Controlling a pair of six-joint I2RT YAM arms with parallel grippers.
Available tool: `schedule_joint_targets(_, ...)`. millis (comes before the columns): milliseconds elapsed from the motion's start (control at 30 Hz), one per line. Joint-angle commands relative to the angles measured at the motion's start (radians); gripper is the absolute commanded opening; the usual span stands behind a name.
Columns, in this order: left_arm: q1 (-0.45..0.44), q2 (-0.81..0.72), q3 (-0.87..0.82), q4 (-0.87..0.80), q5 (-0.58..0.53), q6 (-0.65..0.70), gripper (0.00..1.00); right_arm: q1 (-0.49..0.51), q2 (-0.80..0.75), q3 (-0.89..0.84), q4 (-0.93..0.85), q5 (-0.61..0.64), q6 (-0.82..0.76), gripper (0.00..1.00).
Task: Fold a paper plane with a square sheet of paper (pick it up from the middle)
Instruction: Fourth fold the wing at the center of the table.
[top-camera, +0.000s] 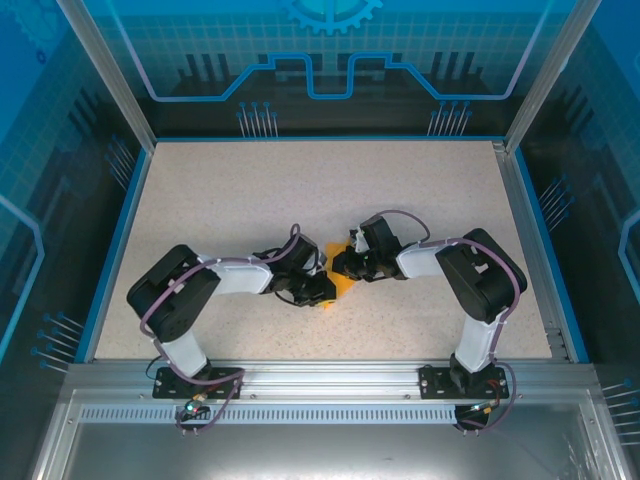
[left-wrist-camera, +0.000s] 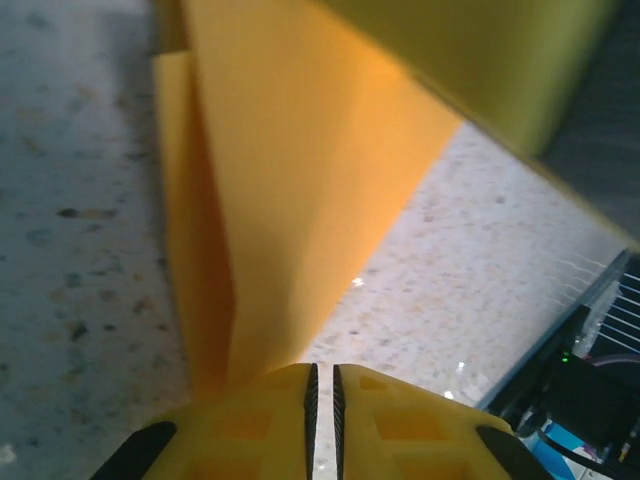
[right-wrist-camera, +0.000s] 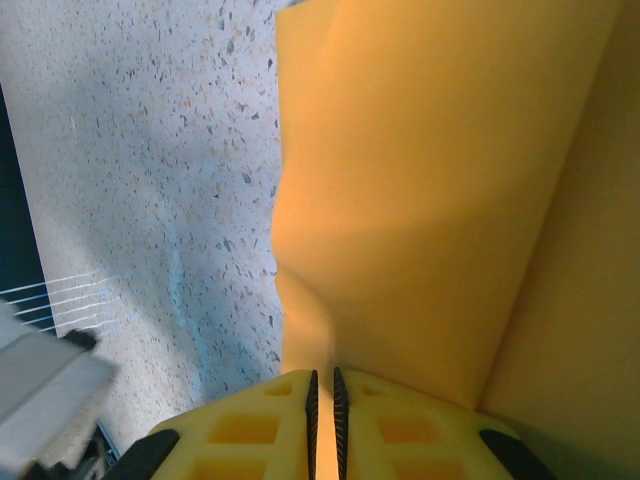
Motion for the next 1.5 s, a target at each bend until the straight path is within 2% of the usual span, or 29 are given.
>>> schedule_joint_targets(0, -0.006, 0.017, -0.020, -0.026, -0.005, -0.003, 0.15, 0.001, 0.078, -0.041, -0.122, 0.096, -0.027, 0.16)
schedule_joint_targets(167, -0.007, -0.011, -0.065, -0.099, -0.050, 0.027, 0.14, 0.001, 0.079, -0.042, -0.125, 0.098, -0.027, 0.16)
schedule_joint_targets(567, -0.014, -0.071, -0.107, -0.163, -0.048, 0.070, 0.12, -0.001, 0.093, -0.037, -0.121, 0.092, -0.022, 0.16)
schedule_joint_targets(767, -0.018, -0.191, -0.132, -0.196, -0.077, 0.065, 0.12, 0.005, 0.088, -0.041, -0.116, 0.096, -0.006, 0.16)
schedule_joint_targets(933, -0.009, -0.296, -0.126, -0.213, -0.146, 0.022, 0.12, 0.021, 0.085, -0.082, -0.053, 0.114, 0.063, 0.16)
schedule_joint_targets(1133, 0.022, -0.294, -0.092, -0.116, -0.139, -0.066, 0.13, 0.028, 0.074, -0.095, -0.061, 0.138, 0.072, 0.16)
schedule_joint_targets(1300, 0.028, -0.197, -0.031, 0.047, -0.072, -0.150, 0.13, 0.026, 0.073, -0.086, -0.072, 0.135, 0.060, 0.16)
schedule_joint_targets(1467, 0.024, -0.107, 0.017, 0.099, -0.068, -0.192, 0.13, 0.025, 0.074, -0.080, -0.074, 0.128, 0.053, 0.16)
